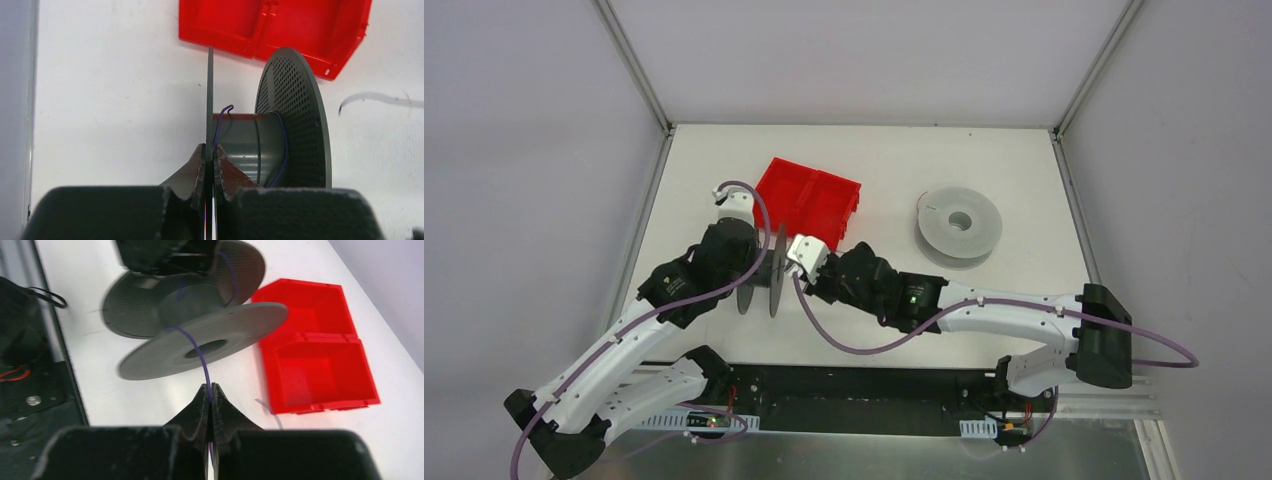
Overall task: Wrap the cables
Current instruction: Wrap the cable around the cable reel.
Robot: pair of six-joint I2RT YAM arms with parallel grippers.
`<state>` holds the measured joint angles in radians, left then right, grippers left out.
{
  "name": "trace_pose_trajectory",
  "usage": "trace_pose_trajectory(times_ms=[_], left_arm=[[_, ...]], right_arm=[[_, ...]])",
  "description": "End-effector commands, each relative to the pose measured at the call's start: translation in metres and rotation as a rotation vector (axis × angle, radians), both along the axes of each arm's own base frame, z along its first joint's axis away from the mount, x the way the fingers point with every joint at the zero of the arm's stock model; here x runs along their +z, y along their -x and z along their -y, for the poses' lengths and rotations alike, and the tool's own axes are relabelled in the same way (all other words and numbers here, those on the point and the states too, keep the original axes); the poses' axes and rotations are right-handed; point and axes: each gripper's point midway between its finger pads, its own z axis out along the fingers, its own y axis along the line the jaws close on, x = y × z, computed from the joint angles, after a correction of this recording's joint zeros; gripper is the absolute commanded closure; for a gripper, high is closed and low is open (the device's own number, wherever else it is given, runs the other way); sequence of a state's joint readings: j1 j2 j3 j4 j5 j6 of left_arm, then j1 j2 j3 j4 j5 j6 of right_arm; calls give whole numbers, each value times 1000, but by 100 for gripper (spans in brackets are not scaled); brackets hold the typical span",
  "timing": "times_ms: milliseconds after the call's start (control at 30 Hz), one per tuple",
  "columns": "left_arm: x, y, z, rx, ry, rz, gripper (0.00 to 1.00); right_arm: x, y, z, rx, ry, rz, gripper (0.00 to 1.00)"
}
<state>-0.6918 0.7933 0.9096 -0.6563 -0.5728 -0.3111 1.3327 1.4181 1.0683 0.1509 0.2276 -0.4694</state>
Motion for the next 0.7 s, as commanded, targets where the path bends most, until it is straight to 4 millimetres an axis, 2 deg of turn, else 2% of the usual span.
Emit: trace_pose_trajectory(times_ms=[0,167,300,400,533,667], left_arm=[[2,3,21,-147,32,-14,100],[-2,15,44,-324,54,-56,100],[-2,29,61,-476,75,-79,100],[3,38,72,-557,106,-92,100],[15,49,76,-598,127,-127,100],[39,56,79,-595,214,-81,100]], right_arm=[[33,-24,11,-15,-25,55,100],[38,-42,20,-29,-36,53,100],[38,-63,31,-71,-35,32,100],[27,-71,38,-68,-13,-16,100],[4,-74,53,-87,-1,-93,99],[-19,-62,64,-44,-29,-195,96]])
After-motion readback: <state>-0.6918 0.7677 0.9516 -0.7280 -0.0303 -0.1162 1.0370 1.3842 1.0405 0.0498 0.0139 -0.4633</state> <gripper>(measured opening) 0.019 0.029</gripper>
